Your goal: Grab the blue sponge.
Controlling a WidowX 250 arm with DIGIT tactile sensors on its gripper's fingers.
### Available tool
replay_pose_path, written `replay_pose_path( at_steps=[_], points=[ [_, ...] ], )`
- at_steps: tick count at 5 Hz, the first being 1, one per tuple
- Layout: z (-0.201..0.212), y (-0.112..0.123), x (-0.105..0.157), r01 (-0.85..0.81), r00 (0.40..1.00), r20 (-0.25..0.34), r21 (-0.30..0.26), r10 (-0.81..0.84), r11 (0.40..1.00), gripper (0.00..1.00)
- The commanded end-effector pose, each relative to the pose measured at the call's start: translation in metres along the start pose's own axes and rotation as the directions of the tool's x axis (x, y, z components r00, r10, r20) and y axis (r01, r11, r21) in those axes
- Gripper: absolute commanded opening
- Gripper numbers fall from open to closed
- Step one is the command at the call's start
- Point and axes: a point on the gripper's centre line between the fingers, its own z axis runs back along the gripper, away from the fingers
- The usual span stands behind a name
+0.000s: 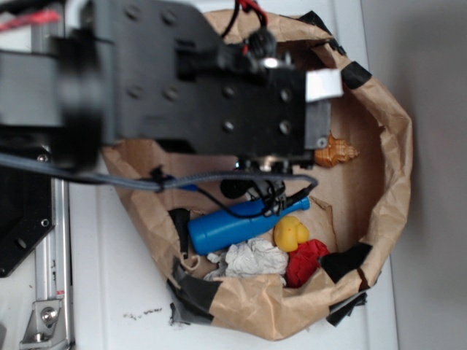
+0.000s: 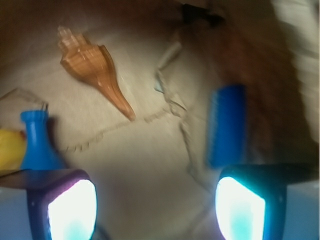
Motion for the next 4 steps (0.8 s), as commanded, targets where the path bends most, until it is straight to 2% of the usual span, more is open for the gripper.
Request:
replay_pose_path(
  at_steps=[1, 2, 3, 4],
  points=[
    [-0.024, 0.043, -0.022, -0.062, 0.998, 0.018, 0.026, 0.062, 0.998, 1.0],
    [-0.036, 0.066, -0.018, -0.054, 0.998, -0.006, 0.032, 0.055, 0.998, 1.0],
    [-0.056, 0.07, -0.001, 0.008, 0.999, -0.047, 0.031, -0.006, 0.999, 1.0],
    [-0.073, 0.055, 0.009, 0.059, 0.994, -0.094, 0.035, -0.056, 0.998, 1.0]
  ],
)
